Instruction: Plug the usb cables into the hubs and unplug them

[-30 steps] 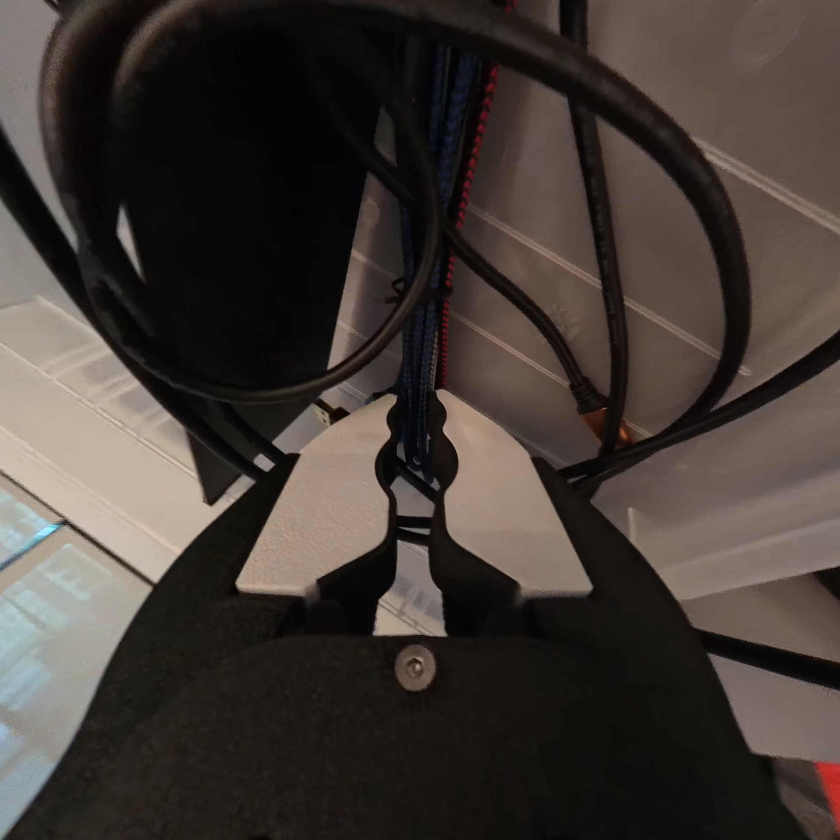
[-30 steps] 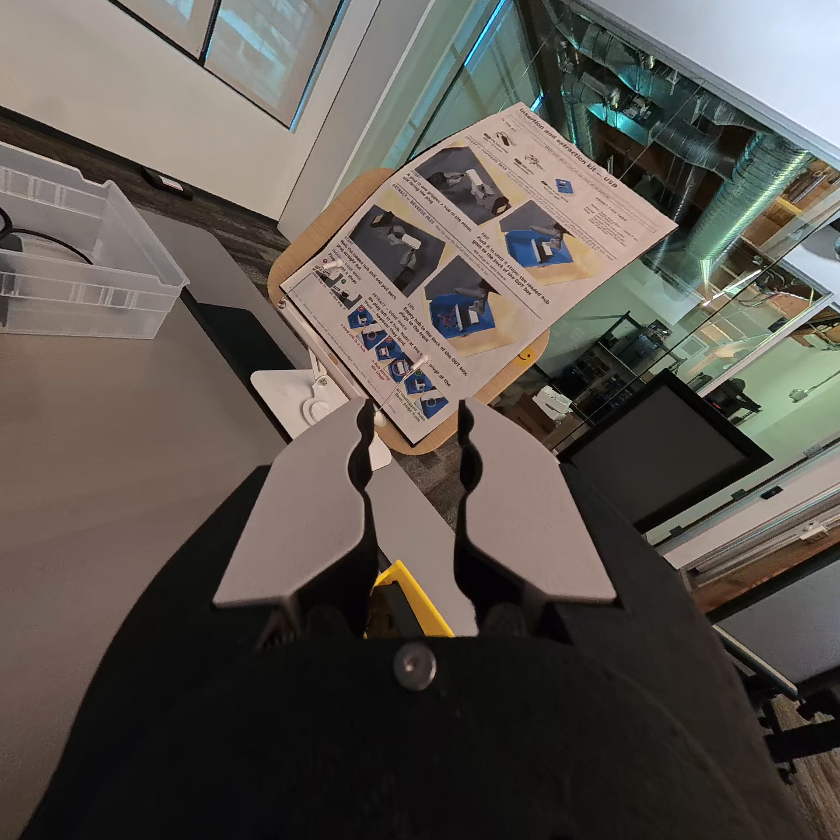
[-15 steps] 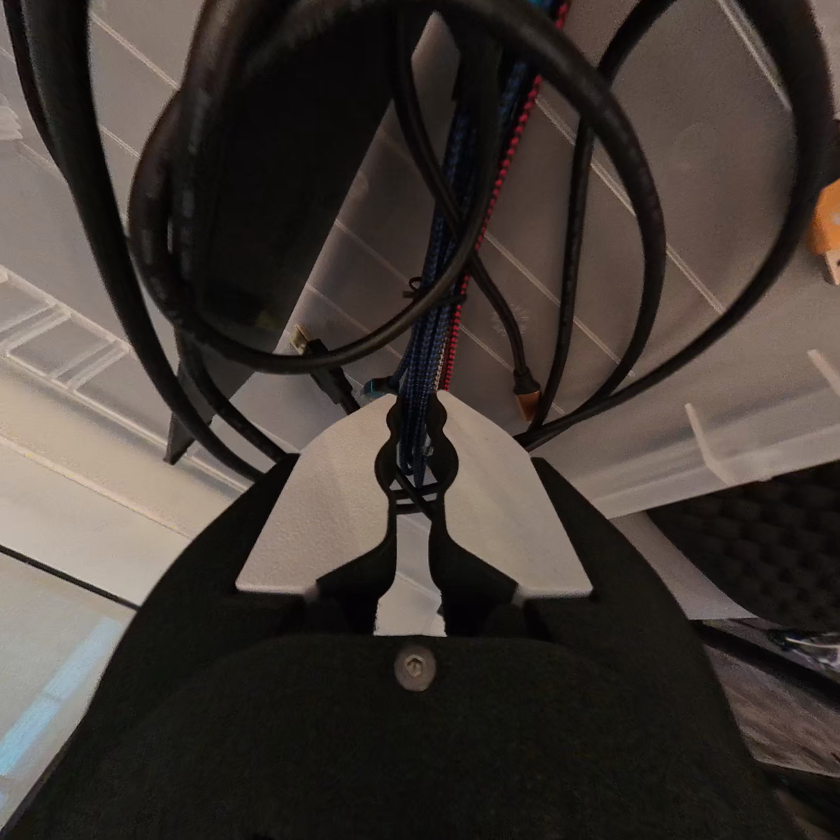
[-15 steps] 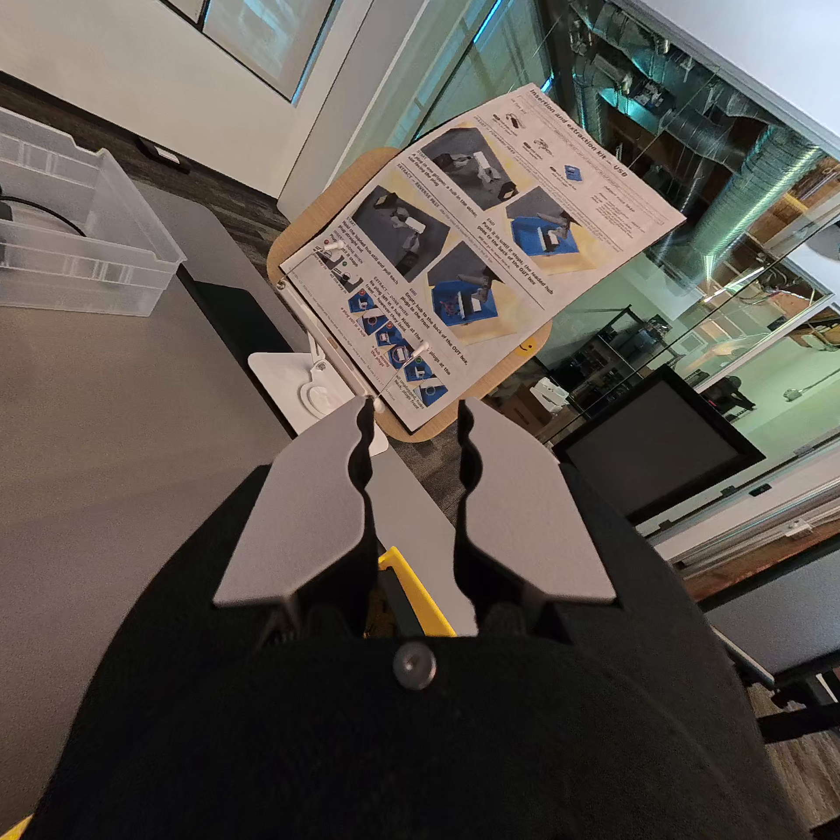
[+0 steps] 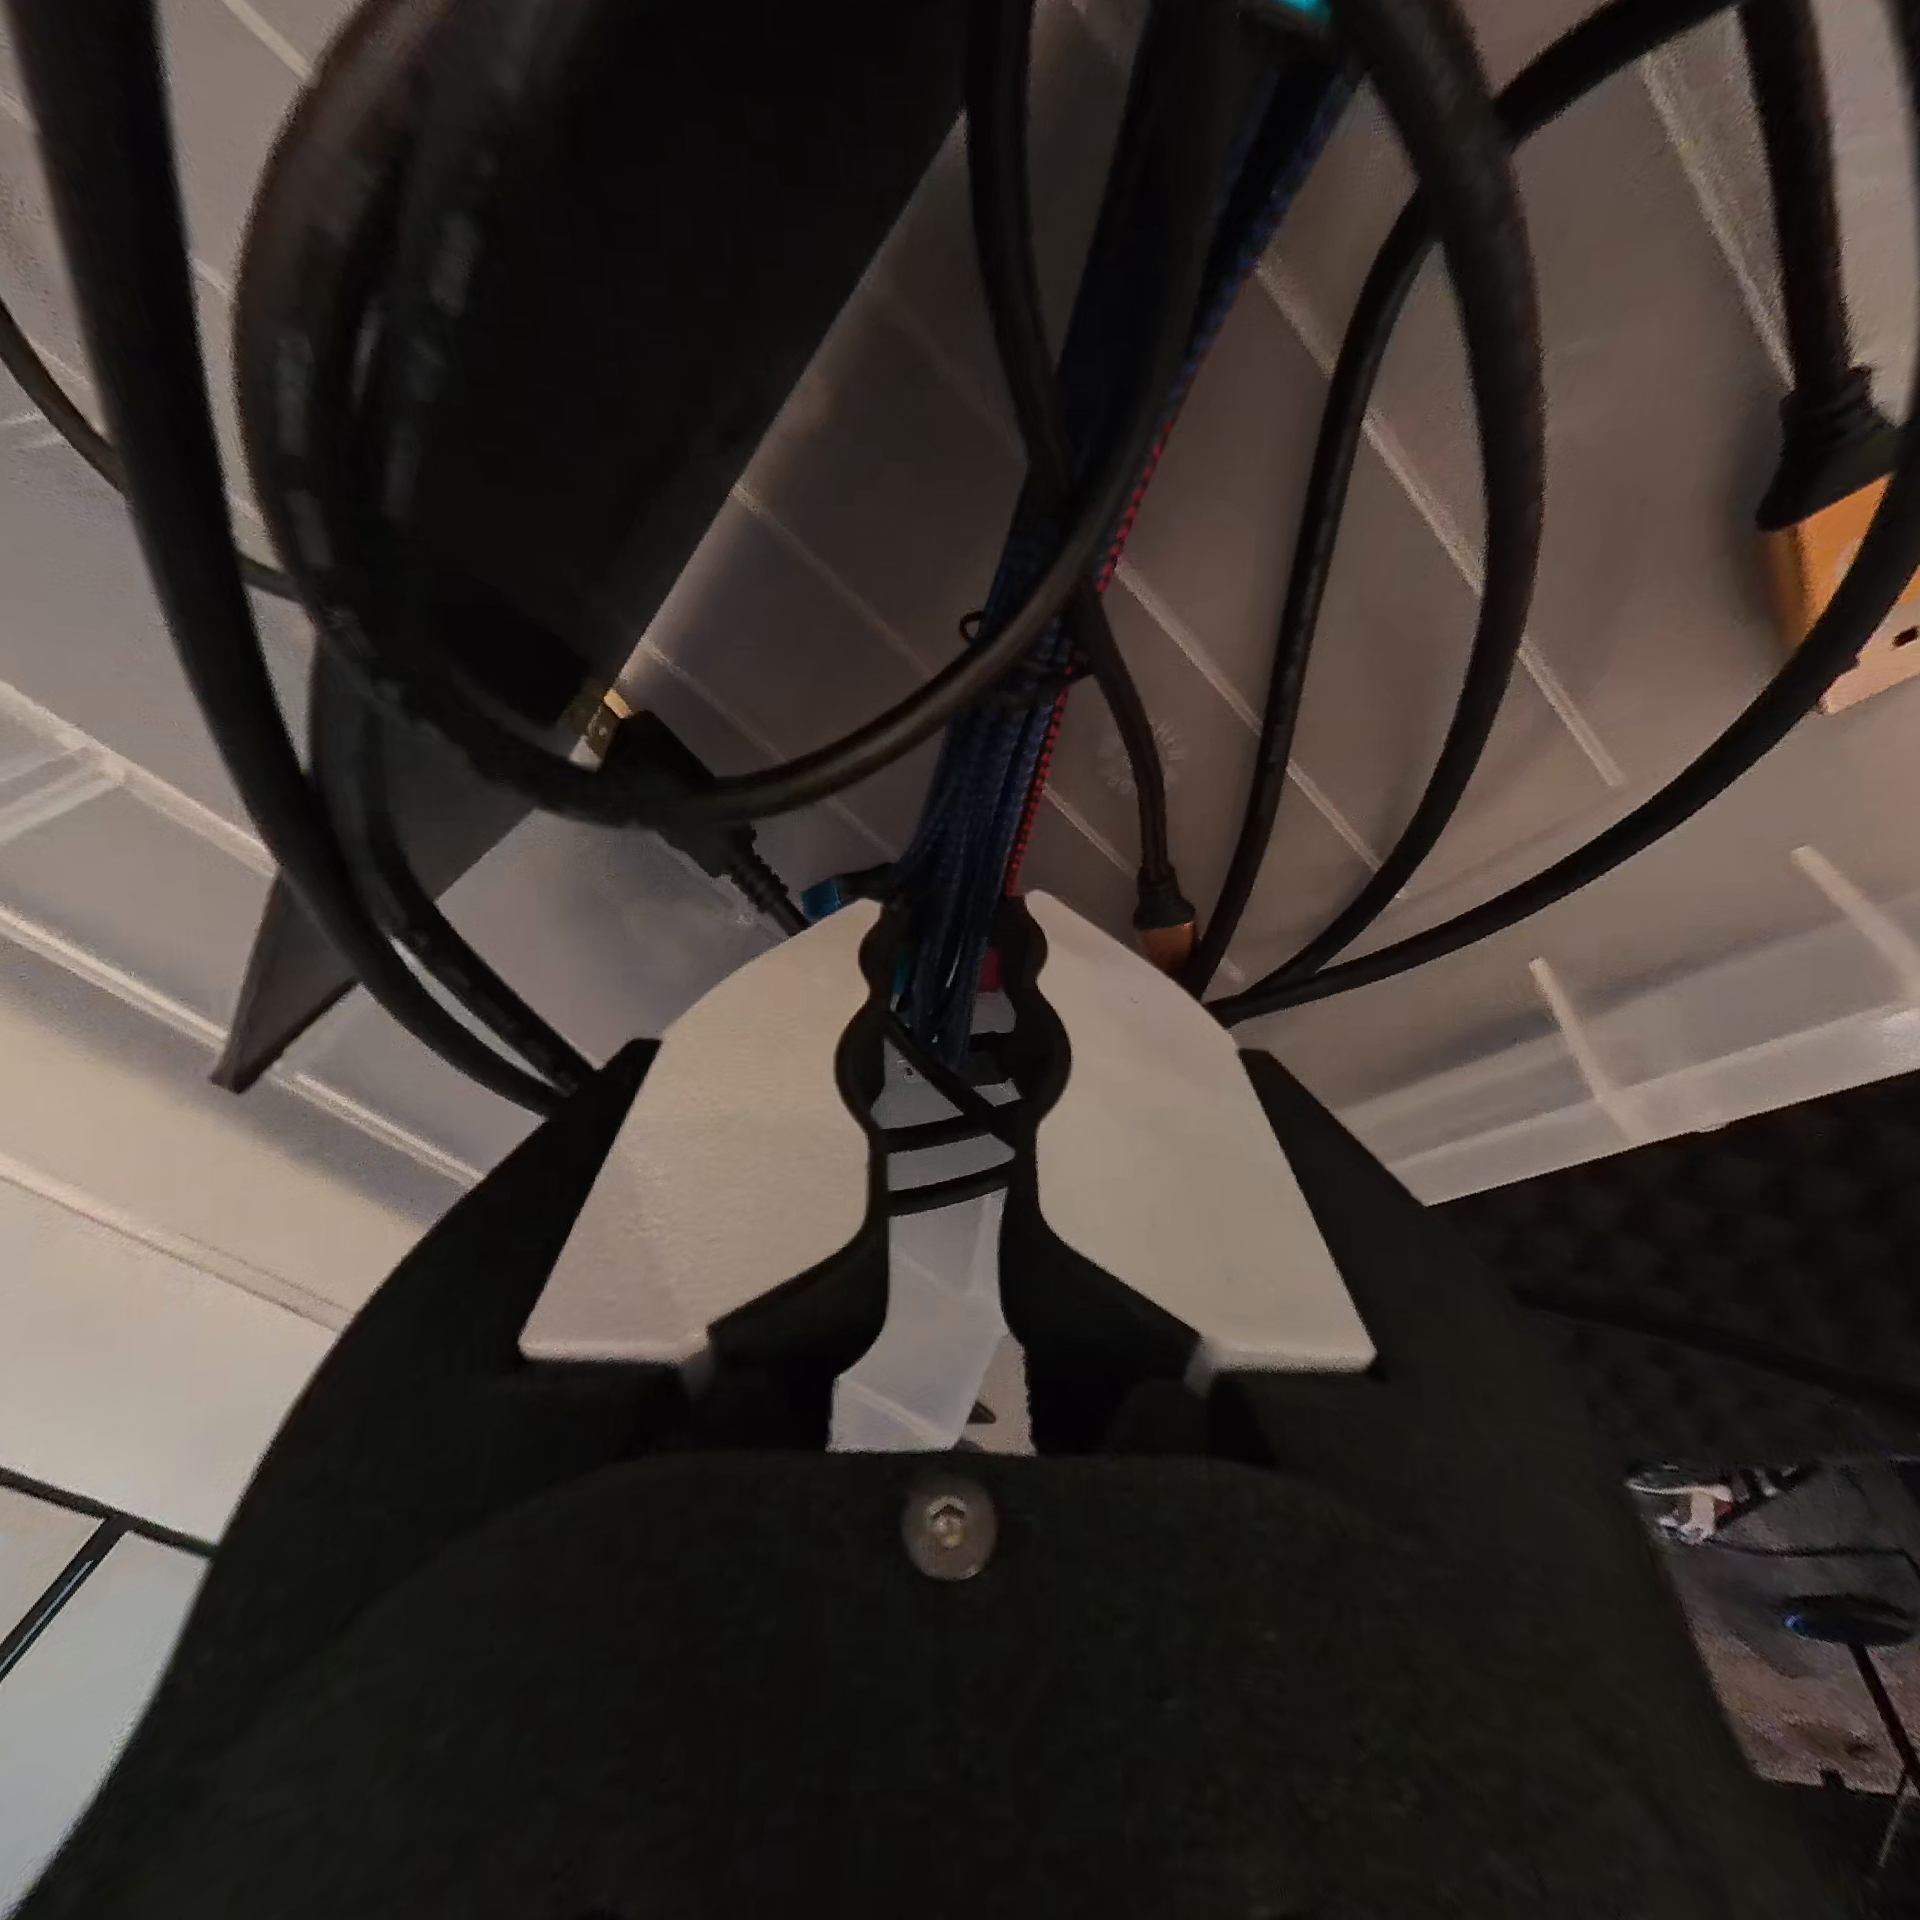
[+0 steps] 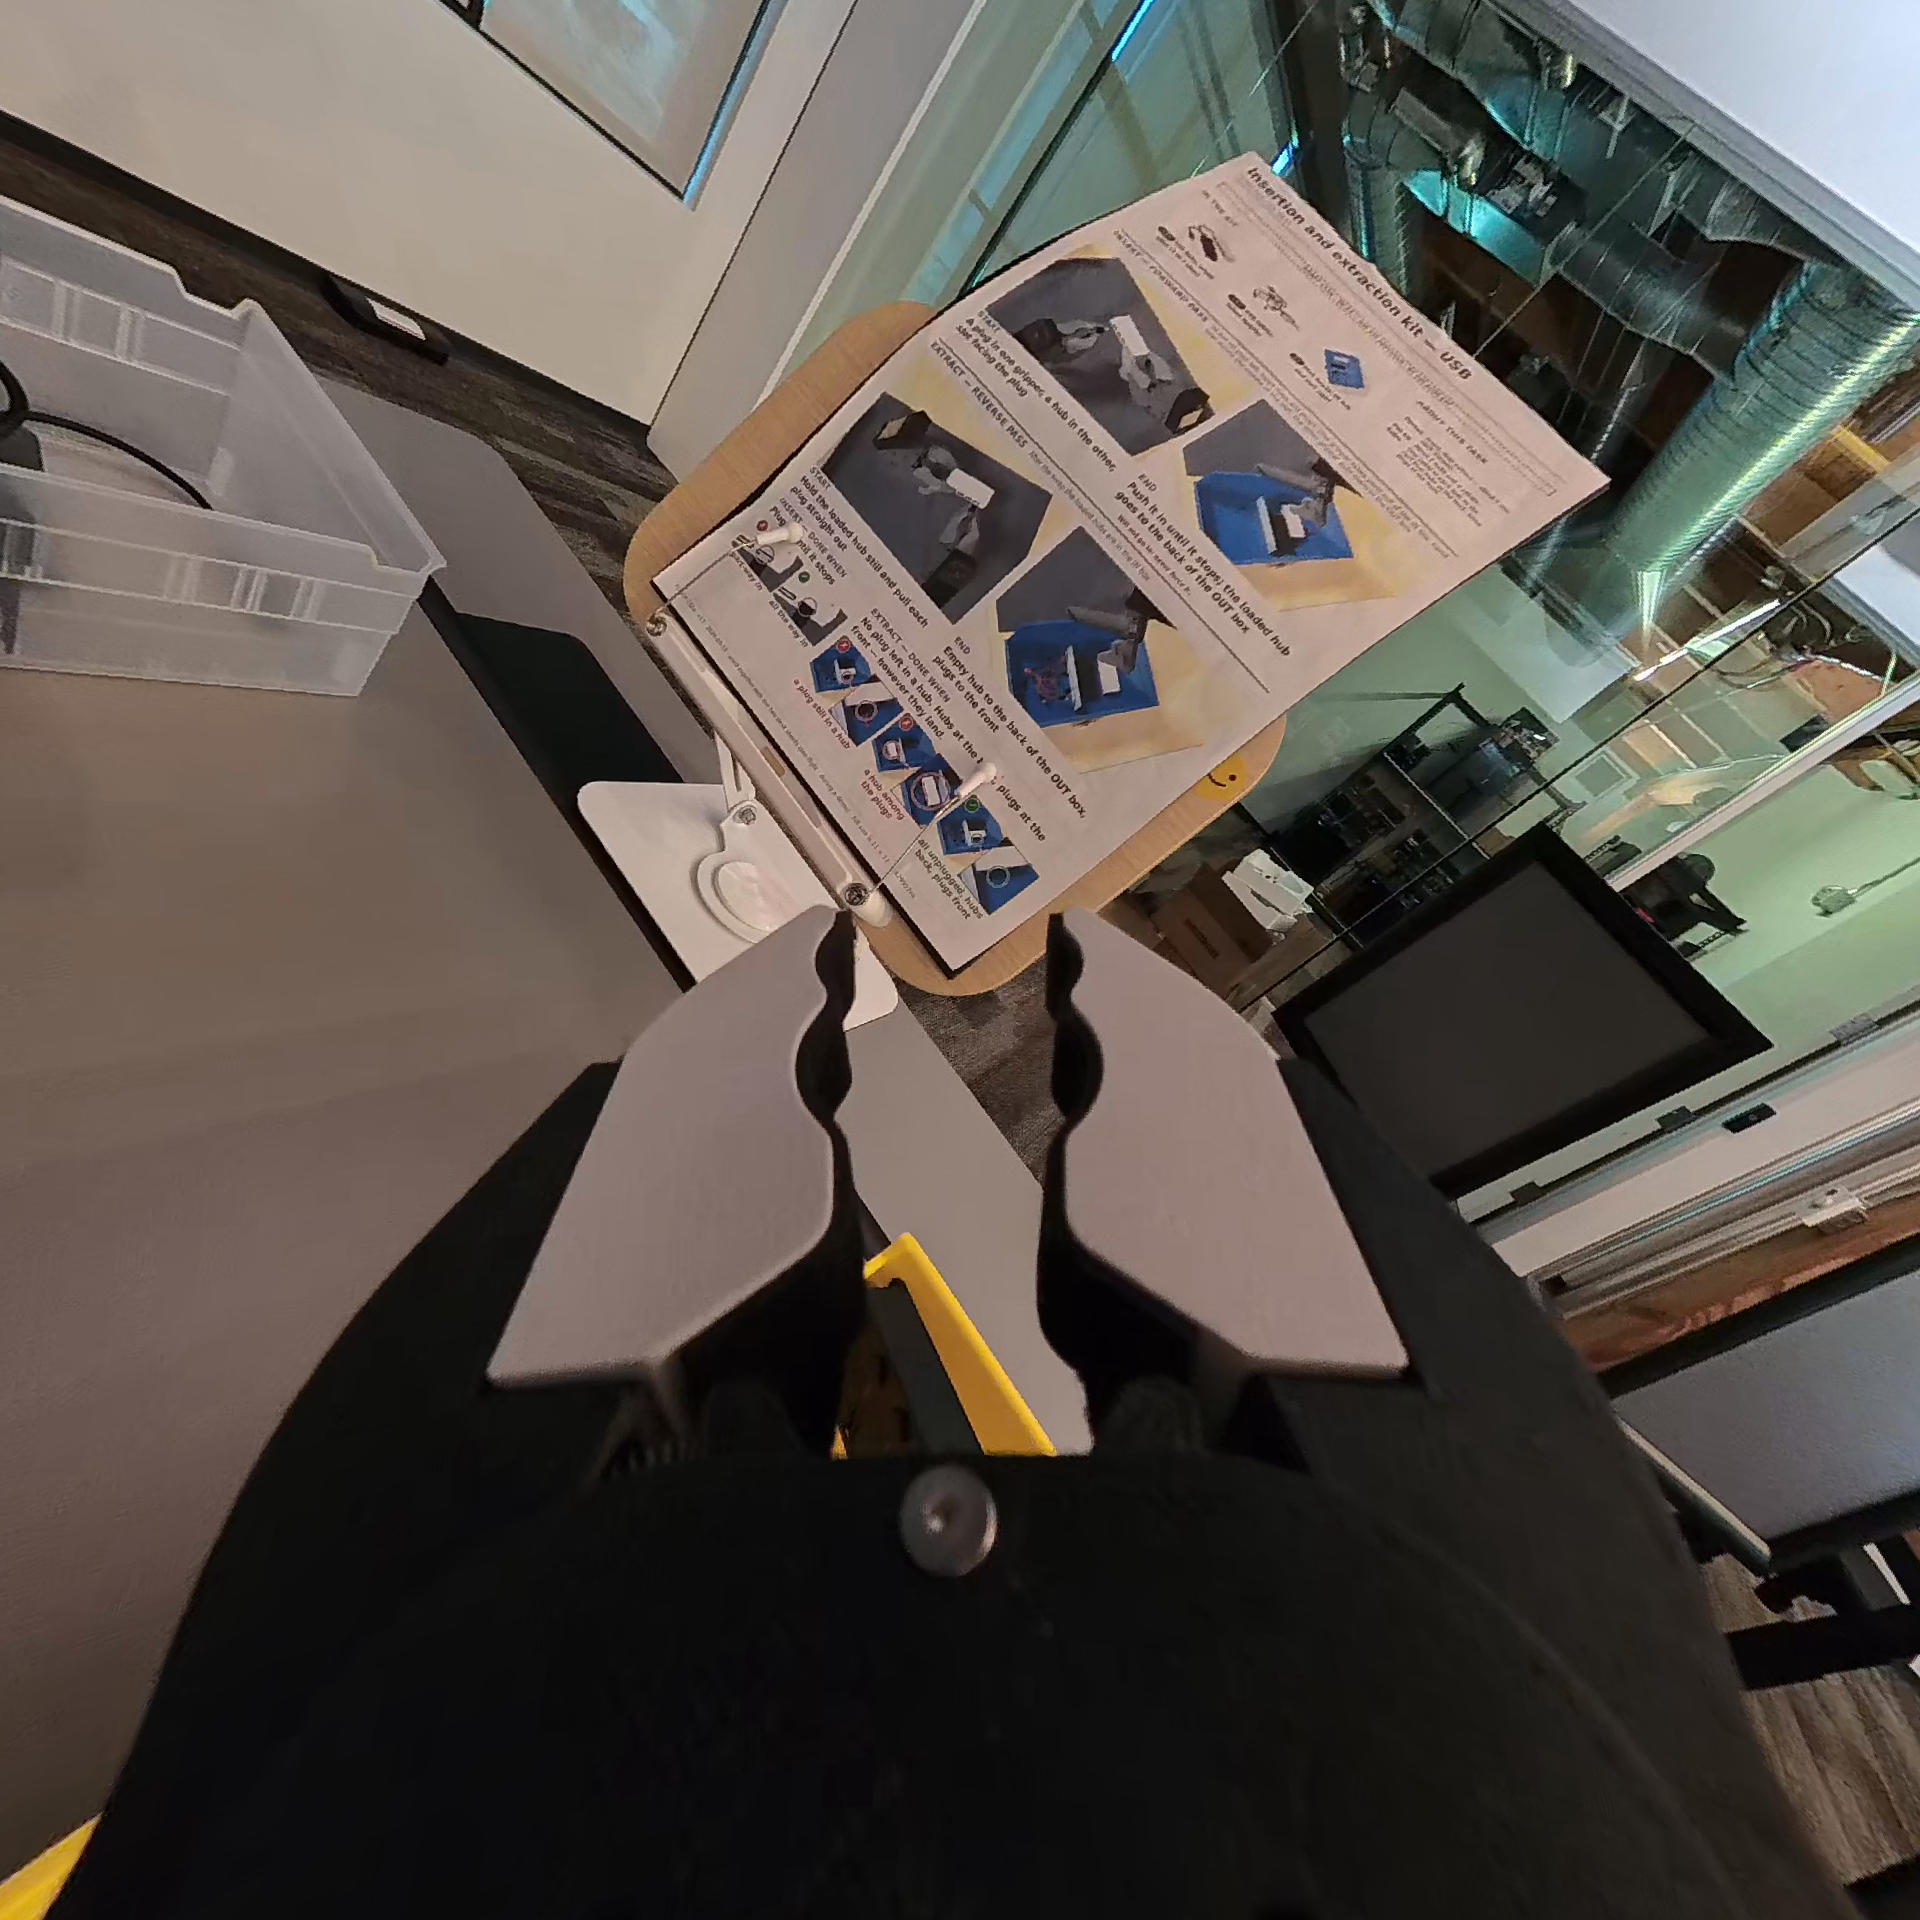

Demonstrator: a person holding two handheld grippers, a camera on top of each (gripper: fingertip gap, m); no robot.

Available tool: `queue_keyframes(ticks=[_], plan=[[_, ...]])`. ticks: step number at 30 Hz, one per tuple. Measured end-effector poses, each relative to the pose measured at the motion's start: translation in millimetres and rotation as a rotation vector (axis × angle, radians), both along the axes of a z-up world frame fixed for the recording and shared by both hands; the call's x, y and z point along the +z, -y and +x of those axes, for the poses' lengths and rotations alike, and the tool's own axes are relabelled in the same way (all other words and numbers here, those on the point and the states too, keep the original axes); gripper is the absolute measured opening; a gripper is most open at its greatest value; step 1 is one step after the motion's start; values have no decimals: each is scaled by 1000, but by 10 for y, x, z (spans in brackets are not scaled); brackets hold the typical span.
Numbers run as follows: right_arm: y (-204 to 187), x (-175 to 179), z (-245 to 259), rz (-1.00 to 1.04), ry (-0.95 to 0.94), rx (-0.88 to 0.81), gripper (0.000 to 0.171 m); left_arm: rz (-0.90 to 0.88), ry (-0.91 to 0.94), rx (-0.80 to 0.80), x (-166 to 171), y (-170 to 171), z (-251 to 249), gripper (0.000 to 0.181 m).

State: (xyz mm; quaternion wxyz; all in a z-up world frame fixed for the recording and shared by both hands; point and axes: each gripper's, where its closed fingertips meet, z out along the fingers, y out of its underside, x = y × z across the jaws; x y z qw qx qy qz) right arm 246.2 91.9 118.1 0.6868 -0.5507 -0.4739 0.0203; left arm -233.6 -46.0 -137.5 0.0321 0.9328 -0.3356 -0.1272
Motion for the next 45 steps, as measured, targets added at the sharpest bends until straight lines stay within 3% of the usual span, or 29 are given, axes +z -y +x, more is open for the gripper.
queue_keyframes(ticks=[9, 12, 25, 45], plan=[[-5, -55, -43, -6, 37, -3, 36, 53, -135, -120, -74, -17, -145, 21], [-2, -68, -56, -10, 44, 0, 36, 86, -164, -121, -32, -43, -191, 11], [-4, -137, -103, -17, 94, 1, 35, -25, 87, 79, 281, 109, 9, 8], [-6, -223, -147, -30, 145, 5, 35, -209, 461, 288, 443, 140, 419, 4]])
